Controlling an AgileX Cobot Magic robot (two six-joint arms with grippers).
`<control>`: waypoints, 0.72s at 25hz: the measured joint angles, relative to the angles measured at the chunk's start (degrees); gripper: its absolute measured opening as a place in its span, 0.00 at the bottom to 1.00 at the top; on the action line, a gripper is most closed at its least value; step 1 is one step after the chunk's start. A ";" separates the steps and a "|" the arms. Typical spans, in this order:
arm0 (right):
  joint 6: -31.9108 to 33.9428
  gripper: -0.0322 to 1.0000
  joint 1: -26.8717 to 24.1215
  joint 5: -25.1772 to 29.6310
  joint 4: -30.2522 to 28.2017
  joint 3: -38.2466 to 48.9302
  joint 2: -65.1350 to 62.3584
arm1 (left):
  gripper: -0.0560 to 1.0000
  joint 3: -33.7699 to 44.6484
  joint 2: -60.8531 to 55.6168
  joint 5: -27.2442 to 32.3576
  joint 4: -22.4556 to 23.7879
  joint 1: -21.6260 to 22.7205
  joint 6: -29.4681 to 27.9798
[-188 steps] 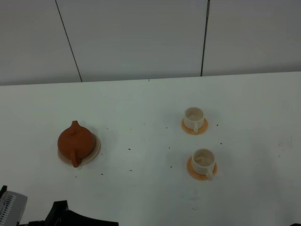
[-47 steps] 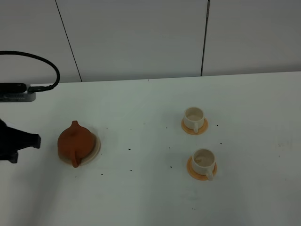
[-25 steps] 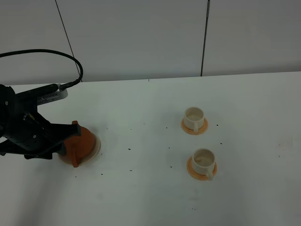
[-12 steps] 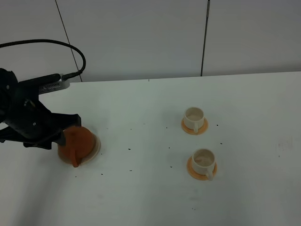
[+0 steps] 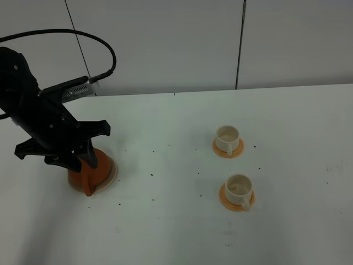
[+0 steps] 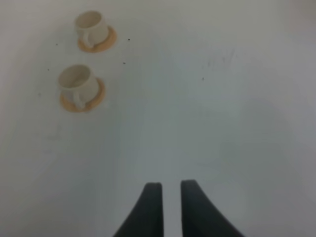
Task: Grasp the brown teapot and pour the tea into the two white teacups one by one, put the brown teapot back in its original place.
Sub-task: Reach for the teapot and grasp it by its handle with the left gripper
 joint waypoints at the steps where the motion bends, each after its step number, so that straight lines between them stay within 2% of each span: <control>1: 0.00 0.12 0.00 0.00 0.00 0.00 0.00 | 0.41 0.00 0.00 0.36 1.07 -0.06 -0.07; 11: 0.00 0.12 0.00 0.00 0.00 0.00 0.00 | 0.41 0.00 0.00 3.08 6.59 -0.36 -11.69; 18: 0.00 0.12 0.00 0.00 0.00 0.00 0.00 | 0.41 -0.40 0.23 4.20 12.43 -0.36 -11.79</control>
